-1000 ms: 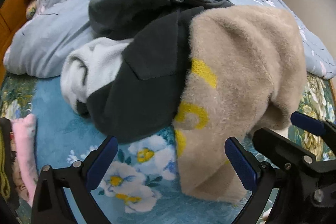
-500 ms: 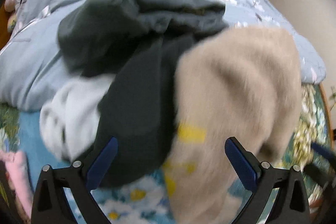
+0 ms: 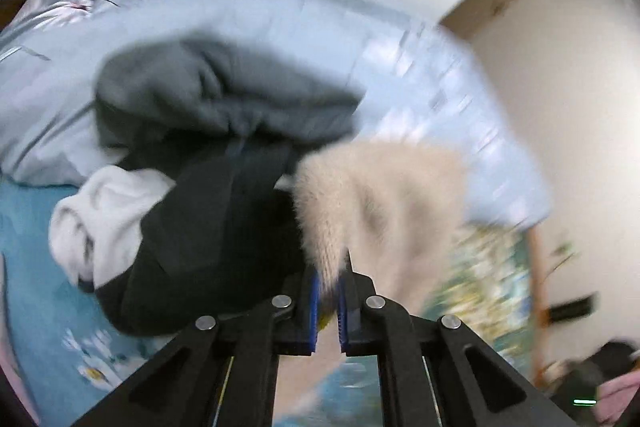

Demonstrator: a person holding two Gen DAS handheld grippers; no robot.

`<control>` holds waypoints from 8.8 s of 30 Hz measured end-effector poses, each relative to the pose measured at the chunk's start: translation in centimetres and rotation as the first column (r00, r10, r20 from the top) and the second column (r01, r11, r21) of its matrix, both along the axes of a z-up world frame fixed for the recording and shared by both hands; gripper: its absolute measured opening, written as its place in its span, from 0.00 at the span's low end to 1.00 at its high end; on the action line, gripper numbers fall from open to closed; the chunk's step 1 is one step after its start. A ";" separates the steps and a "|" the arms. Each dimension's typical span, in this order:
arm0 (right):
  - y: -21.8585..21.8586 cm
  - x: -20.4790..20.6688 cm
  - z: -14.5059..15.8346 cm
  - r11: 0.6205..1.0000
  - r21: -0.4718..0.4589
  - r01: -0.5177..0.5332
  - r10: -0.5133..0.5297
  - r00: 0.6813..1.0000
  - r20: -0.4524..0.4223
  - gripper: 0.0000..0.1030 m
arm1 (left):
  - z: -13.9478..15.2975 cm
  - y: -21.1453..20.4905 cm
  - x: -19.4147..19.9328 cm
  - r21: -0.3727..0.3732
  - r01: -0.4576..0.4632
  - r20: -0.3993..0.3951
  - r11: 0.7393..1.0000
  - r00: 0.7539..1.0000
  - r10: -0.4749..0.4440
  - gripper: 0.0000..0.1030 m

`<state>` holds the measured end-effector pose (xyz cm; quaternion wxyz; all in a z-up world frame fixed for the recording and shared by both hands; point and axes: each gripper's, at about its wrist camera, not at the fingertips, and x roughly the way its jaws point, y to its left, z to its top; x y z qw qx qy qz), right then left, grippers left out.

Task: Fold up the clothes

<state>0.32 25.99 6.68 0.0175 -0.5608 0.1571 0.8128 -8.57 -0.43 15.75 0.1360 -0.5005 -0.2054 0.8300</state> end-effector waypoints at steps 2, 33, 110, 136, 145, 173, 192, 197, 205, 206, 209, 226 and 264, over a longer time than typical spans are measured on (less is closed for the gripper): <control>0.1 0.4 1.2 1.000 -0.003 0.009 -0.009 1.000 -0.010 1.00 | 4.5 -1.3 1.2 0.059 -0.027 -0.072 0.998 0.997 0.031 0.07; 11.2 18.8 8.2 0.956 0.034 0.292 -0.291 0.956 -0.039 1.00 | 0.0 17.3 9.8 0.023 0.418 0.268 0.908 0.873 -0.409 0.09; -0.7 23.3 23.4 0.972 0.221 -0.076 0.146 0.936 -0.322 0.09 | 8.0 -14.0 27.6 0.396 -0.209 0.001 0.894 0.974 0.228 0.14; 5.8 8.9 -1.8 0.983 -0.056 -0.175 0.183 0.936 0.299 0.09 | -13.4 -12.3 19.8 0.107 -0.548 0.640 0.830 0.677 0.364 0.15; 7.2 2.0 -9.8 0.988 -0.101 -0.115 0.147 0.894 0.423 0.09 | -17.2 -9.8 13.7 0.016 -0.633 0.741 0.774 0.527 0.416 0.18; 3.2 13.5 -8.1 0.990 -0.113 -0.089 0.125 0.924 0.362 0.53 | -11.5 -2.3 20.1 -0.010 -0.262 0.568 0.965 0.792 0.221 0.41; -2.3 18.0 -11.8 0.931 0.114 -0.348 0.266 0.856 0.443 0.28 | -7.4 -4.8 26.0 -0.040 -0.304 0.515 0.952 0.810 0.281 0.41; 2.8 17.1 -8.4 0.973 0.095 -0.209 0.159 0.912 0.377 0.06 | -7.7 -5.3 26.9 -0.035 -0.327 0.527 0.944 0.797 0.295 0.41; 18.0 12.6 -2.8 0.973 0.107 0.202 -0.222 0.950 0.218 0.06 | -8.1 -6.1 27.0 -0.028 -0.363 0.533 0.931 0.783 0.321 0.41; 19.5 12.0 -2.4 0.965 0.113 0.236 -0.255 0.945 0.206 0.06 | -8.1 -6.4 27.0 -0.029 -0.369 0.534 0.929 0.780 0.327 0.41; 22.9 10.7 -1.3 0.939 0.149 0.309 -0.332 0.929 0.166 0.07 | -8.3 -7.4 27.5 -0.033 -0.392 0.537 0.919 0.769 0.347 0.41; 7.8 14.2 1.8 0.994 0.068 0.090 -0.103 0.972 0.211 0.30 | -16.0 -22.6 38.4 -0.071 -0.777 0.620 0.626 0.457 0.638 0.48; 6.6 15.4 1.5 0.975 -0.040 0.216 -0.202 0.952 0.231 0.46 | -1.6 -14.8 16.7 -0.075 -0.303 -0.027 0.950 0.953 0.302 0.11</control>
